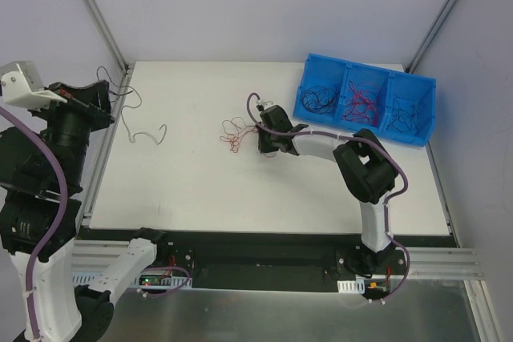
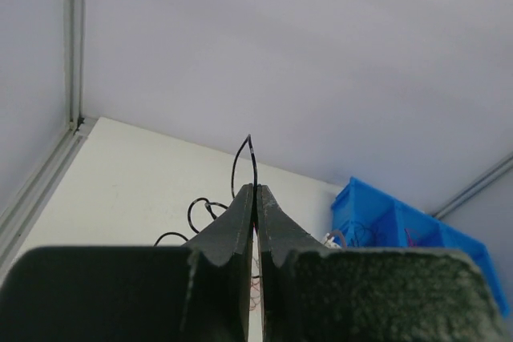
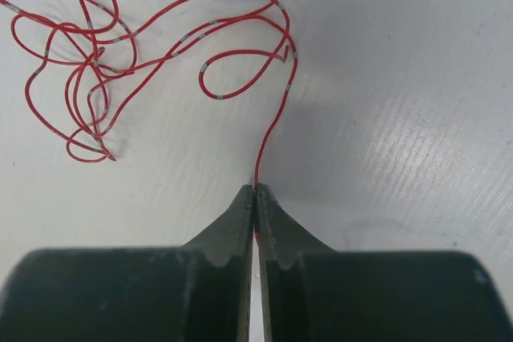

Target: Untangle the cables

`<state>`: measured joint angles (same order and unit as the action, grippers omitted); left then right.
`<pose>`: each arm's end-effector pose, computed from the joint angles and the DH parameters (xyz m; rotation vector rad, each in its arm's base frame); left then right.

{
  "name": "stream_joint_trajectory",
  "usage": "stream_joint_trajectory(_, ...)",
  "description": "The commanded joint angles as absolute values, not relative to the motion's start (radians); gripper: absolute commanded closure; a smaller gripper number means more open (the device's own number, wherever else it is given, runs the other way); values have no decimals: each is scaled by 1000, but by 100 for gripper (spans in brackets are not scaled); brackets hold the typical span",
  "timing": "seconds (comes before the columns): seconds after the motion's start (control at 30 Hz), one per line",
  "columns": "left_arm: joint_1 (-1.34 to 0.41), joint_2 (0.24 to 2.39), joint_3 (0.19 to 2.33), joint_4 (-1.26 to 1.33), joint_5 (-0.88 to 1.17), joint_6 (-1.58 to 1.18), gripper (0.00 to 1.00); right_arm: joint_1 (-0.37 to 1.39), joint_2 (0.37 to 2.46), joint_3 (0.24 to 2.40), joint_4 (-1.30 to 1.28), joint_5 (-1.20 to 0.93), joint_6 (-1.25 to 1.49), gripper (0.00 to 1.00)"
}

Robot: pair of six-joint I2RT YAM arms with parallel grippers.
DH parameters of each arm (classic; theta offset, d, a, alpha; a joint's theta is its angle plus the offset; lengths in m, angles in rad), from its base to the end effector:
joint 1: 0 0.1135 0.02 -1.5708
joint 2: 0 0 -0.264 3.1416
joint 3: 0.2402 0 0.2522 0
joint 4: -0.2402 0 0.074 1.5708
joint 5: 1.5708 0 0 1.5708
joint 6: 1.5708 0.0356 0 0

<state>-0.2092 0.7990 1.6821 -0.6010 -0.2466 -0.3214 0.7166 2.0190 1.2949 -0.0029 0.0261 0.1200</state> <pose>0.0500 -0.0017 0.5603 -0.2838 1.2718 -0.2949 0.3320 0.2880 0.1613 -0.6719 2.2316 0.3971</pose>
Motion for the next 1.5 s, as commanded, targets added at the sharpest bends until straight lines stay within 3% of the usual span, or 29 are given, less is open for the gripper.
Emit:
stream_joint_trajectory(0.0, -212, 850, 1654, -574, -115, -348, 100, 723, 1956, 1243, -5, 14, 114, 88)
stream_joint_trajectory(0.2, -210, 919, 1562, -568, 164, -362, 100, 696, 1751, 1140, 48, -118, 94, 60)
stream_joint_trajectory(0.33, -227, 1049, 1539, -563, 533, -327, 100, 687, 1466, 1005, 5, -92, 124, 45)
stream_joint_trajectory(0.57, -506, 1190, 1384, -532, 491, -261, 100, 644, 1082, 882, -414, 257, 189, 41)
stream_joint_trajectory(0.7, -630, 1307, 1312, -483, 442, -275, 100, 606, 893, 842, -547, 340, 186, 39)
stream_joint_trajectory(0.83, -690, 1483, 1310, -462, 462, -345, 100, 586, 772, 802, -592, 258, 166, 38)
stream_joint_trajectory(0.97, -706, 1603, 1307, -410, 515, -423, 99, 587, 773, 749, -552, 21, 166, 37)
stream_joint_trajectory(1.1, -703, 1663, 1315, -402, 532, -425, 58, 604, 834, 677, -415, -126, 254, 35)
stream_joint_trajectory(1.3, -617, 1543, 1255, -414, 551, -399, 32, 709, 963, 675, -285, -98, 272, 33)
stream_joint_trajectory(1.4, -488, 1436, 1226, -451, 590, -379, 23, 733, 1098, 739, -316, -84, 262, 32)
stream_joint_trajectory(1.47, -398, 1376, 1244, -501, 614, -353, 10, 744, 1182, 796, -359, -57, 285, 32)
